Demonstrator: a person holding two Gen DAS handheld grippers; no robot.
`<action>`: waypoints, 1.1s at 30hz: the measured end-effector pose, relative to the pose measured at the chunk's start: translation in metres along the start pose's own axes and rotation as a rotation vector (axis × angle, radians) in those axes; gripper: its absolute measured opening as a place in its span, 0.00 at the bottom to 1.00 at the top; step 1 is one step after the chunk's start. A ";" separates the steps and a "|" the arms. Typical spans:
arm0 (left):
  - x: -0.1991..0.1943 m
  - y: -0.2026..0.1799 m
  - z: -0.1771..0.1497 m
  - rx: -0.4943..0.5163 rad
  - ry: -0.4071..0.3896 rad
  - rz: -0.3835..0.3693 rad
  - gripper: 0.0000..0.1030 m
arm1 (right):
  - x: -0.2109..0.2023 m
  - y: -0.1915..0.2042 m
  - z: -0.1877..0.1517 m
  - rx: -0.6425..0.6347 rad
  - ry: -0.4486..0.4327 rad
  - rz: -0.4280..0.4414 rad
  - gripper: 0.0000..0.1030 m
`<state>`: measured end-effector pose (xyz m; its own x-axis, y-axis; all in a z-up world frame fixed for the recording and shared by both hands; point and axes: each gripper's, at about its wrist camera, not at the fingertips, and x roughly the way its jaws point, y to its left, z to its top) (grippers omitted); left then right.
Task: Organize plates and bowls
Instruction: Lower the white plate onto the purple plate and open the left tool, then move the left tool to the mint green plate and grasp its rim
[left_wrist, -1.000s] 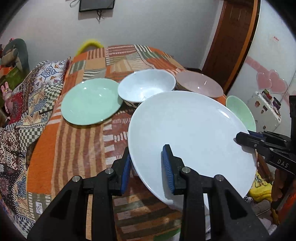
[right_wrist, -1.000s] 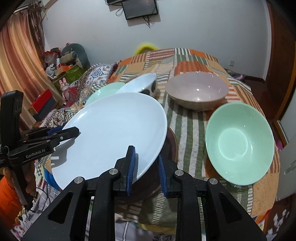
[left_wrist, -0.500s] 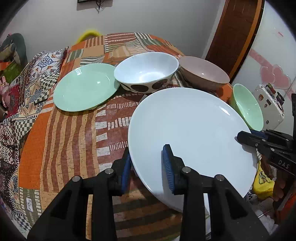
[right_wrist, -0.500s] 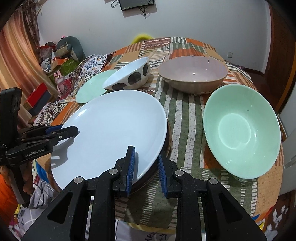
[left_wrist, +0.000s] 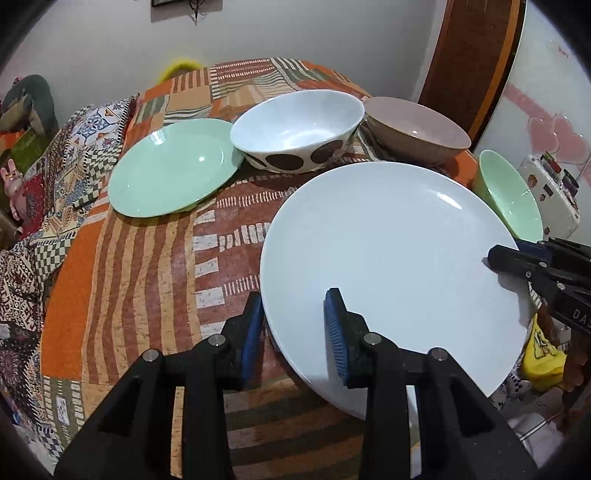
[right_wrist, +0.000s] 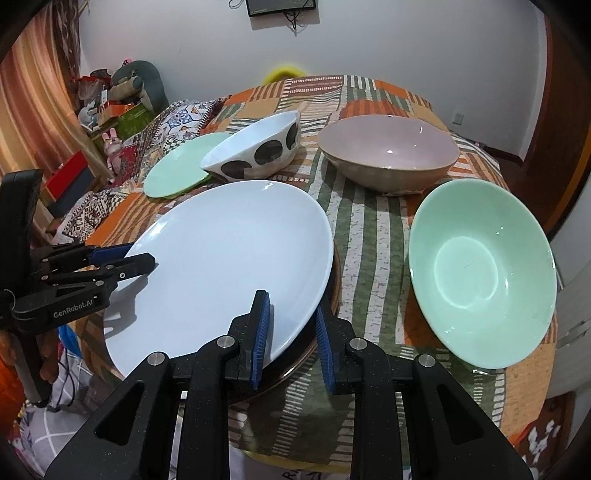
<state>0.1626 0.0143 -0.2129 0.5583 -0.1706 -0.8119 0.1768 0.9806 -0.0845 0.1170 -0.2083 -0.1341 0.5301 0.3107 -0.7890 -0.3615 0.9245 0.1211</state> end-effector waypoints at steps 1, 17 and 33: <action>0.000 -0.001 0.000 0.006 0.001 -0.001 0.33 | 0.000 0.000 0.000 -0.004 0.003 -0.001 0.24; -0.027 -0.001 0.005 0.037 -0.092 0.043 0.34 | -0.020 -0.007 0.005 -0.010 -0.032 -0.043 0.36; -0.081 0.071 0.033 -0.078 -0.239 0.143 0.57 | -0.011 0.047 0.056 -0.076 -0.118 0.138 0.41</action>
<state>0.1564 0.0949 -0.1341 0.7497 -0.0391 -0.6607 0.0251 0.9992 -0.0307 0.1376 -0.1558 -0.0861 0.5561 0.4612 -0.6914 -0.4911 0.8535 0.1743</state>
